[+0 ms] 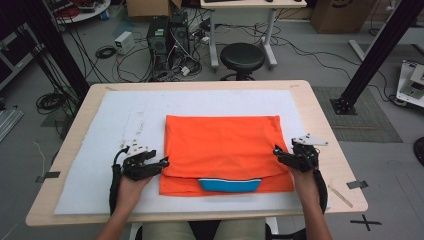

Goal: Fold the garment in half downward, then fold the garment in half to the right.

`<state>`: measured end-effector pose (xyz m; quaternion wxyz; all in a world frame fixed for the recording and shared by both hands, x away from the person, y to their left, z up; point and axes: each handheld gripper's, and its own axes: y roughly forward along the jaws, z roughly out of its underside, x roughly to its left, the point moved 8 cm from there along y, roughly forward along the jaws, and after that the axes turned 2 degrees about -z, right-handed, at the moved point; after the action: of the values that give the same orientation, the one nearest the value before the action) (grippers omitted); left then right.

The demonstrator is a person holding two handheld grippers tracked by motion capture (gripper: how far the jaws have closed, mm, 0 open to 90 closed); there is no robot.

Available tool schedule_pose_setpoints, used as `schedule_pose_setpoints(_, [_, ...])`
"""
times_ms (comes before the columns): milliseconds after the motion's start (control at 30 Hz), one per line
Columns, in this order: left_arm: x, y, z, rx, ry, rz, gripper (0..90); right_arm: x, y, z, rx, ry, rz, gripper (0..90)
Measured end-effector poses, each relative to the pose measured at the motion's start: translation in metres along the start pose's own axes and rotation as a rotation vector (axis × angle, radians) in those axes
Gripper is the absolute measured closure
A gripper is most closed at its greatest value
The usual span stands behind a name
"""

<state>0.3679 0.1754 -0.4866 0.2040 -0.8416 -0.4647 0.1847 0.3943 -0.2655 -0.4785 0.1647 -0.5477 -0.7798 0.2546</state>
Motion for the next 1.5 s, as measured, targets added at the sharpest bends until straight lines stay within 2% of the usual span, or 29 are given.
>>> schedule_pose_setpoints(100, [0.006, -0.007, -0.010, -0.101, -0.022, 0.037, 26.6, 0.005, -0.002, -0.007, -0.031, -0.018, -0.020, 23.7])
schedule_pose_setpoints(133, [0.009, -0.010, -0.013, -0.130, -0.029, 0.028, 25.5, 0.007, -0.002, -0.009, -0.037, -0.025, -0.029, 21.4])
schedule_pose_setpoints(200, [0.011, -0.013, -0.019, -0.175, -0.029, 0.048, 23.2, 0.011, -0.002, -0.012, -0.047, -0.039, -0.047, 21.3])
schedule_pose_setpoints(300, [0.013, -0.015, -0.023, -0.201, 0.002, 0.066, 21.9, 0.016, -0.006, -0.016, -0.065, -0.051, -0.086, 21.2])
schedule_pose_setpoints(367, [0.013, -0.016, -0.024, -0.209, 0.008, 0.103, 23.1, 0.017, -0.008, -0.018, -0.074, -0.057, -0.096, 21.3])
schedule_pose_setpoints(467, [0.015, -0.019, -0.027, -0.253, 0.066, 0.072, 23.3, 0.018, -0.010, -0.019, -0.078, -0.063, -0.104, 21.2])
schedule_pose_setpoints(500, [0.016, -0.020, -0.028, -0.258, 0.064, 0.062, 23.3, 0.018, -0.010, -0.019, -0.080, -0.065, -0.108, 21.2])
schedule_pose_setpoints(667, [0.017, -0.020, -0.027, -0.247, 0.007, 0.078, 22.9, 0.020, -0.010, -0.017, -0.069, -0.056, -0.124, 21.3])
schedule_pose_setpoints(800, [0.018, -0.021, -0.029, -0.265, 0.010, 0.064, 22.9, 0.021, -0.012, -0.016, -0.065, -0.057, -0.129, 21.2])
schedule_pose_setpoints(1100, [0.018, -0.021, -0.027, -0.259, 0.005, 0.062, 22.9, 0.021, -0.014, -0.015, -0.068, -0.048, -0.128, 21.2])
schedule_pose_setpoints(1267, [0.015, -0.020, -0.024, -0.236, 0.004, 0.068, 22.9, 0.022, -0.013, -0.016, -0.064, -0.048, -0.129, 21.3])
schedule_pose_setpoints(1367, [0.013, -0.020, -0.021, -0.224, -0.012, 0.072, 22.9, 0.025, -0.011, -0.017, -0.063, -0.054, -0.132, 21.3])
schedule_pose_setpoints(1500, [0.010, -0.019, -0.016, -0.179, -0.014, 0.081, 22.9, 0.031, -0.010, -0.021, -0.062, -0.061, -0.142, 21.3])
